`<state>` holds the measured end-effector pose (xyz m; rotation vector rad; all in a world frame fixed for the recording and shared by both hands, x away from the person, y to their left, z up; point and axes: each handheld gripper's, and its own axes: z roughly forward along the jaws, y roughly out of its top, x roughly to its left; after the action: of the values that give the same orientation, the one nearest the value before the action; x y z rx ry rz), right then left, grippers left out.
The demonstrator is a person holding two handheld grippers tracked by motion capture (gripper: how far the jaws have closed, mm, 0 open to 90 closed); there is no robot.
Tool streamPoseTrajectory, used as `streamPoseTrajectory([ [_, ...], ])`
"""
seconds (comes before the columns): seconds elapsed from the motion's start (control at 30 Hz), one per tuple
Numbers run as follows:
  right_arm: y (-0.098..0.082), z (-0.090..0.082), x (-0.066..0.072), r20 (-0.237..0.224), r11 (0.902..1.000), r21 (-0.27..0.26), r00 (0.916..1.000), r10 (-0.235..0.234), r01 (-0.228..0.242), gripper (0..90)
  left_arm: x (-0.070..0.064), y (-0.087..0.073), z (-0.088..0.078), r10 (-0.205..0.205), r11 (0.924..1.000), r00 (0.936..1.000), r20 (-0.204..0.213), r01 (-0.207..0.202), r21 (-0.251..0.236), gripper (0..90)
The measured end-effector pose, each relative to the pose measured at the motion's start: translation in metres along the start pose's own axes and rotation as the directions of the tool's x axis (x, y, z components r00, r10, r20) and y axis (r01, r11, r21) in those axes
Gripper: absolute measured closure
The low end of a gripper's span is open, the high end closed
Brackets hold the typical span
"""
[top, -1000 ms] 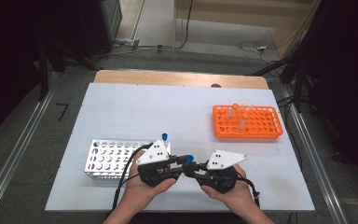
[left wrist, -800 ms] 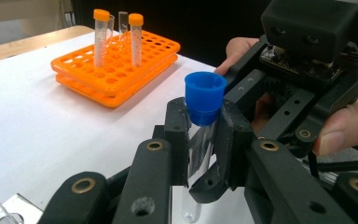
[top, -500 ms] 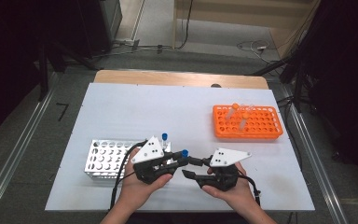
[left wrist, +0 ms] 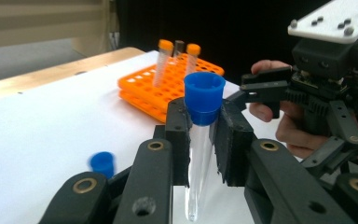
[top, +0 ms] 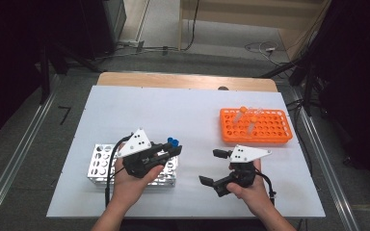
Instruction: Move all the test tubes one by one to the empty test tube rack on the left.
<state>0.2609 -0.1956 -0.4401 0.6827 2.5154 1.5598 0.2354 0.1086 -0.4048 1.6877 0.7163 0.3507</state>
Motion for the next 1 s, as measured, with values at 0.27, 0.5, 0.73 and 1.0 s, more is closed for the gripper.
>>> streamPoseTrajectory([
  [0.27, -0.007, -0.013, -0.016, 0.039, 0.9999, -0.013, 0.9992, 0.012, -0.011, 0.0, 0.019, 0.003, -0.015, -0.020, 0.9992, 0.9974, -0.070, 0.018, -0.035, 77.0],
  [0.5, -0.012, -0.022, -0.026, 0.070, 0.9993, -0.018, 0.9969, 0.035, -0.034, 0.0, 0.030, 0.000, -0.018, -0.039, 0.9982, 0.9898, -0.137, 0.033, -0.049, 77.1],
  [0.73, -0.014, -0.023, -0.028, 0.080, 0.9991, -0.019, 0.9960, 0.040, -0.039, 0.0, 0.037, -0.009, -0.009, -0.065, 0.9977, 0.9782, -0.197, 0.060, -0.032, 77.1],
  [1.0, -0.015, -0.023, -0.029, 0.087, 0.9990, -0.015, 0.9952, 0.043, -0.042, 0.0, 0.040, -0.017, 0.001, -0.076, 0.9970, 0.9706, -0.228, 0.077, -0.006, 77.0],
])
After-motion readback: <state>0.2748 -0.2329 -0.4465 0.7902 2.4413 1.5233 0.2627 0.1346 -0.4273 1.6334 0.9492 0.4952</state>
